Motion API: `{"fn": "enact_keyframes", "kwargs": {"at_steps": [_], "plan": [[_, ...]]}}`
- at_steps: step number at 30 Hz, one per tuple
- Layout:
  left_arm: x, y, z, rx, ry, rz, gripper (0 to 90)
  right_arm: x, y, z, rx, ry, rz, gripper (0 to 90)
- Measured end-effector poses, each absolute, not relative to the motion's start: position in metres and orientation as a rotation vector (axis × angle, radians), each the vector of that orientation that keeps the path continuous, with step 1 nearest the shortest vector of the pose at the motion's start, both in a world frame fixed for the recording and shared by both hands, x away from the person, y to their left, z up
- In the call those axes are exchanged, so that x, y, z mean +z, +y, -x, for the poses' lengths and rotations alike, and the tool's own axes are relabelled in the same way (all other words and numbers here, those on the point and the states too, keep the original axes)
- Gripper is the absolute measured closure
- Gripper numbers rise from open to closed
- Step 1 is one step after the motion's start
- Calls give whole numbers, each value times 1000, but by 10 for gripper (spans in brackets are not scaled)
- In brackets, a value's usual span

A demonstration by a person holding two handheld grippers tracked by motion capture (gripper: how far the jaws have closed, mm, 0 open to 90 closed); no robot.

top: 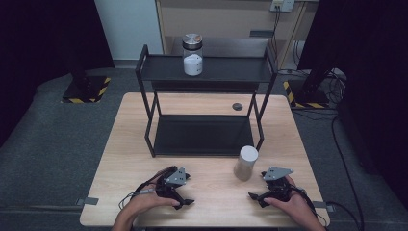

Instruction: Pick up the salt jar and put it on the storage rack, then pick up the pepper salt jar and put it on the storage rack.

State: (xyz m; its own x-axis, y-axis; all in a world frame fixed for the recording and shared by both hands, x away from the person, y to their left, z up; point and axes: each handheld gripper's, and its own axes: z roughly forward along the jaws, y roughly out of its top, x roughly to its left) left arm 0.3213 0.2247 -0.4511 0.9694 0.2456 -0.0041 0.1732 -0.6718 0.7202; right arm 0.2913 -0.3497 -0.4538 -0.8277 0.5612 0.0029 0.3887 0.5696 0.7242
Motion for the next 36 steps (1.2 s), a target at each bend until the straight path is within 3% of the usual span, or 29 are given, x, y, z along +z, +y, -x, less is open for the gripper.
{"fn": "enact_keyframes", "kwargs": {"at_steps": [22, 25, 36], "plan": [[-450, 221, -318, 132, 329, -2332, 0, -454, -349, -290, 1104, 2572, -804, 17], [-450, 221, -318, 132, 329, -2332, 0, -453, -352, -289, 1115, 2564, -812, 57], [-450, 221, -319, 129, 331, -2331, 0, -433, -371, -288, 1167, 2556, -823, 64]]}}
